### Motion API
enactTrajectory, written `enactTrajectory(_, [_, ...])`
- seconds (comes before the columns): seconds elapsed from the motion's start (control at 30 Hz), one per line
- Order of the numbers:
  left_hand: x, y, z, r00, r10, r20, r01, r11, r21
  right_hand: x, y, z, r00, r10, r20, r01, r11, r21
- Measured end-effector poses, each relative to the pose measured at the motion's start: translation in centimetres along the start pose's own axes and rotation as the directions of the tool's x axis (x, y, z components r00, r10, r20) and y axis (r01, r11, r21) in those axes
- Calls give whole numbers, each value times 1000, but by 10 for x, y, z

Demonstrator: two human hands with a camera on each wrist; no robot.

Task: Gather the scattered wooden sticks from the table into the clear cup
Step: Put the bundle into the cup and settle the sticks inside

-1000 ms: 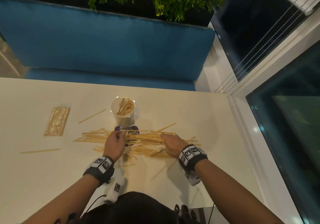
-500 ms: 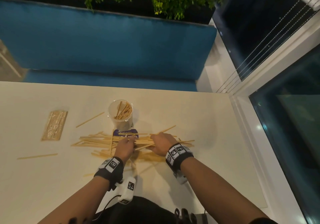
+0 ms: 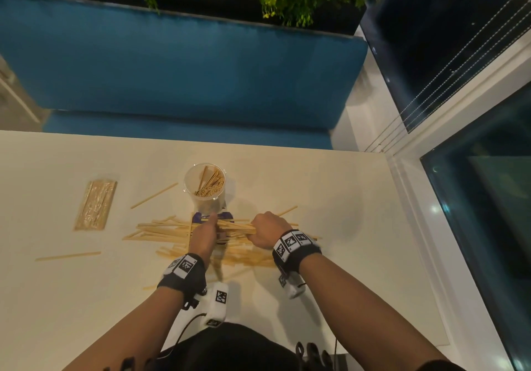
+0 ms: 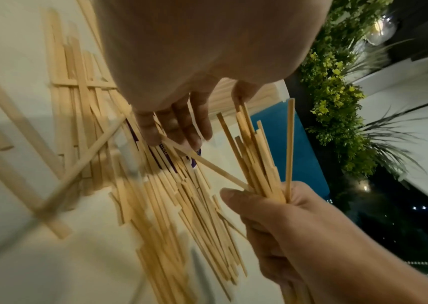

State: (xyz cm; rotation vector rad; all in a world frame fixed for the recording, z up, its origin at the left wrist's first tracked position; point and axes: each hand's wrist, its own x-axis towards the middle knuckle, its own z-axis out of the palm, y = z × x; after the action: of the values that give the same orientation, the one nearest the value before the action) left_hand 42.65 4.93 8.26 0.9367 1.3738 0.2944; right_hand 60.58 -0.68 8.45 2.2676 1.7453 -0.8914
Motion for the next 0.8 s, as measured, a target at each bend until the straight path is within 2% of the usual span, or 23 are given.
enactTrajectory(0.13, [26,-17,-10,998,60,-35,-58,997,49,-1,2,1,999,21,30,-21,1000,-5])
enactTrajectory(0.2, [5,-5,-14,993,115,-23,-110,980,165,-3,7,2,998,45,43,-45,999,-9])
enactTrajectory(0.3, [-3,-3,-21,977,211,20,-198,876,439,-7,19,-4,993,106,48,-109,993,52])
enactTrajectory(0.37, [-4,-9,-27,955,296,15,-256,798,545,-8,28,-7,990,130,49,-135,982,134])
enactTrajectory(0.43, [-1,-16,-29,951,307,18,-269,801,536,-10,37,-5,988,144,54,-153,952,265])
enactTrajectory(0.53, [-5,-15,-27,960,278,11,-257,871,419,-15,35,1,990,126,57,-138,864,485])
enactTrajectory(0.6, [-12,-9,-18,934,350,68,-345,840,419,-17,28,4,994,100,53,-112,803,585])
enactTrajectory(0.63, [-15,-7,-11,918,379,113,-389,810,438,-18,24,5,996,80,49,-94,794,600])
enactTrajectory(0.7, [-17,-8,2,904,390,177,-427,783,453,-16,16,8,997,35,66,-64,842,536])
enactTrajectory(0.8, [-19,-10,13,934,324,153,-356,882,310,-16,2,9,995,-5,98,-30,934,355])
